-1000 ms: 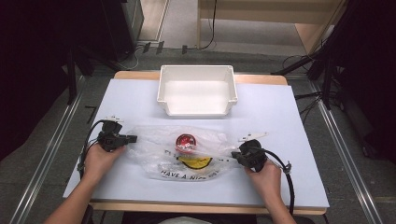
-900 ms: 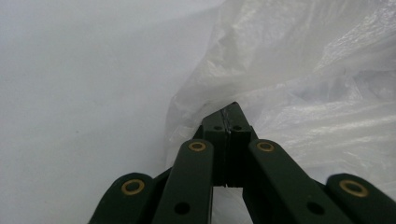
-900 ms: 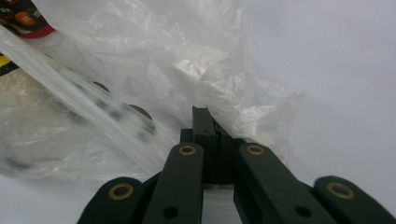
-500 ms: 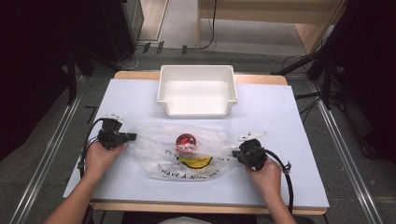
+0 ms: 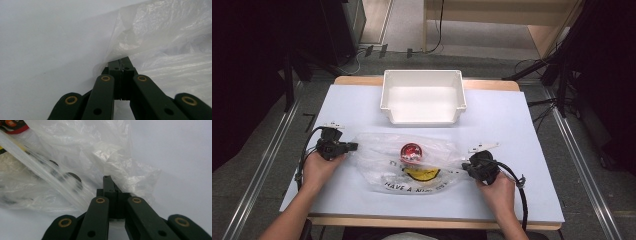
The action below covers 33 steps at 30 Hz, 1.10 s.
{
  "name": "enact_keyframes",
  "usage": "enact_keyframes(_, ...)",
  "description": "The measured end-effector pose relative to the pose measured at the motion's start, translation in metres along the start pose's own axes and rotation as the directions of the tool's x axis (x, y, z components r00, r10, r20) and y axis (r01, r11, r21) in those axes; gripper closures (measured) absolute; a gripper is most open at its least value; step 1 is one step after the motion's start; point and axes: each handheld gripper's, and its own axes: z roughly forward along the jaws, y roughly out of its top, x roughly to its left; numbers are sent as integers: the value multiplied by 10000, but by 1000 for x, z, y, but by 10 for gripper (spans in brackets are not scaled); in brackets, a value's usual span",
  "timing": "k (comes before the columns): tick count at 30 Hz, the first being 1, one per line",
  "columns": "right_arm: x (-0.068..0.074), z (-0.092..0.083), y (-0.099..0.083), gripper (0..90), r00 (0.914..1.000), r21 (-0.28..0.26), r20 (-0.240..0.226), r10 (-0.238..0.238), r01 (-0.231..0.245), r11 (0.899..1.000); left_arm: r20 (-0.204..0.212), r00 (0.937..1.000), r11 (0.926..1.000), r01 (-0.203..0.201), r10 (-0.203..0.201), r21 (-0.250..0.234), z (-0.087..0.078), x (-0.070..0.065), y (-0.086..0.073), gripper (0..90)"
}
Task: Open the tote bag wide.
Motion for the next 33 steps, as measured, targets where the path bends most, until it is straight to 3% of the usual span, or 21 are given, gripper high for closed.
enact_keyframes(2,-1,1,2,900,10000,87,19,-27,27,10000,-34,10000,10000,-59,59,9,1,0,2,900)
enact_keyframes(4,-3,1,4,900,9996,138,-278,99,-95,9999,43,10000,9999,-81,80,77,0,0,3,900)
enact_keyframes(6,-3,-3,4,900,9964,-116,-831,151,-161,9998,372,9993,9999,93,-91,-65,-4,-1,4,900)
enact_keyframes(9,-2,-9,6,900,9960,-421,-887,100,-138,9990,485,9987,9992,-131,149,-366,-12,-7,7,900)
enact_keyframes(13,7,-22,9,900,9916,-1109,-1243,-357,219,9936,738,9969,9985,-249,284,-480,-19,-16,11,900)
enact_keyframes(15,9,-23,9,900,9912,-1176,-1266,-382,232,9928,834,9957,9975,-361,411,-603,-24,-20,12,900)
enact_keyframes(22,19,-34,19,900,9854,-1587,-1547,-710,462,9862,1401,9863,9935,-753,868,-858,-36,-46,22,900)
enact_keyframes(25,24,-39,24,900,9817,-1773,-1636,-976,681,9818,1774,9790,9928,-876,1009,-811,-35,-58,27,900)
enact_keyframes(33,42,-42,46,900,9672,-2053,-2102,-1426,990,9737,1944,9693,9877,-1394,1507,-707,-25,-85,40,900)
